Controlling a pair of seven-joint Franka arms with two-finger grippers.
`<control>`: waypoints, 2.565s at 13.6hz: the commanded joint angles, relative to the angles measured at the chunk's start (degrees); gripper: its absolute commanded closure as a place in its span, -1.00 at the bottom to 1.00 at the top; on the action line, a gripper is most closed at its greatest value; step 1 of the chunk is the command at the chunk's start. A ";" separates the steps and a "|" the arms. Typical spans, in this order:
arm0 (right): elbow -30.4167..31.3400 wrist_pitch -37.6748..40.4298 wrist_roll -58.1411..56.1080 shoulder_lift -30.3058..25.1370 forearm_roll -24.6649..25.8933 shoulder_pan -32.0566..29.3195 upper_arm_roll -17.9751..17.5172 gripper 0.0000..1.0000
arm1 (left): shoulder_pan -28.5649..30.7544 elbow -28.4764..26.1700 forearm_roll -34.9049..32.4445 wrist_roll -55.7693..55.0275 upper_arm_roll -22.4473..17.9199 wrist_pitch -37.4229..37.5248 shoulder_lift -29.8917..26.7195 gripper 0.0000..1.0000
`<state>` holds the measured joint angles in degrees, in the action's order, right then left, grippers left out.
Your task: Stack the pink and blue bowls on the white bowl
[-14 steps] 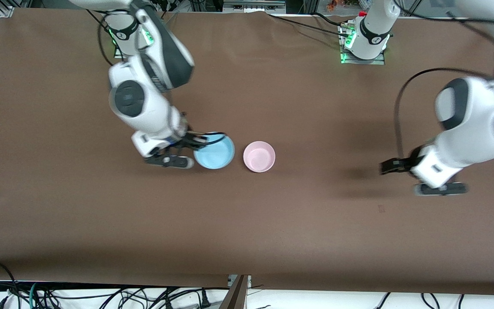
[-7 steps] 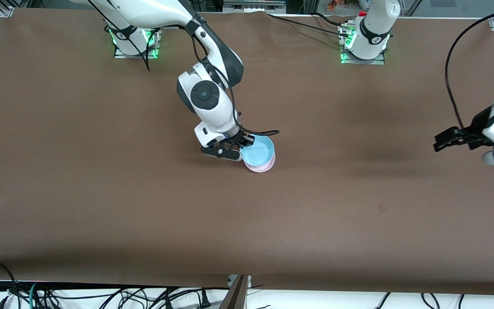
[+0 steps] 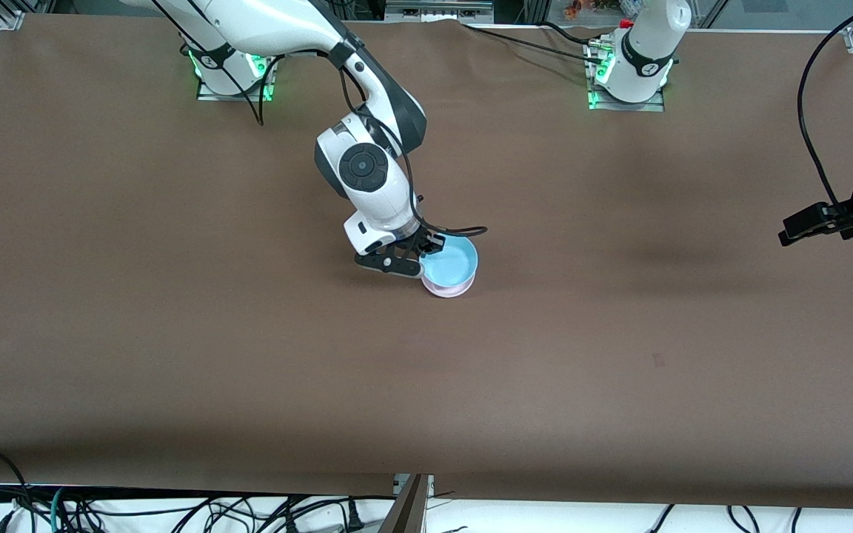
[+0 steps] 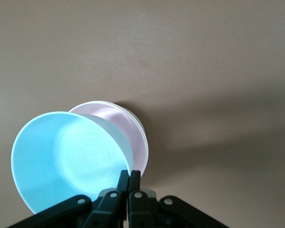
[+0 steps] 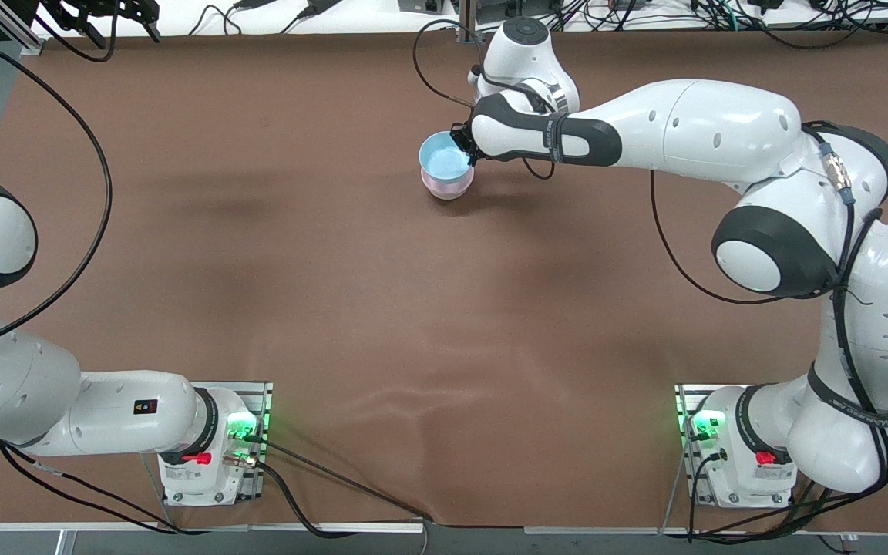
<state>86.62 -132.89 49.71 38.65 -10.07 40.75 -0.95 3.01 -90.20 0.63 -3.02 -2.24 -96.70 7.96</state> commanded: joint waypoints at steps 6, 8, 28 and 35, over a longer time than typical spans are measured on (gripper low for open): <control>-1.28 -2.81 0.74 2.56 -0.39 1.09 0.42 1.00 | -0.63 1.26 1.56 0.03 0.30 2.22 0.65 -1.00; -1.28 -2.99 0.83 3.00 -0.39 1.09 0.42 1.00 | -0.63 1.34 1.47 0.12 0.30 2.22 1.00 -1.00; -1.28 28.78 -22.79 -20.88 -0.04 -10.51 12.79 -0.99 | -0.63 3.80 0.77 0.12 0.39 2.40 2.15 -1.00; -1.98 46.31 -35.11 -33.54 4.69 -10.51 20.72 -0.99 | -0.81 3.89 0.77 0.12 0.39 2.40 2.15 -1.00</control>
<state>83.89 -88.02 15.31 7.12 -8.38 29.73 19.38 2.45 -88.36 1.26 -3.09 -1.74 -95.62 9.16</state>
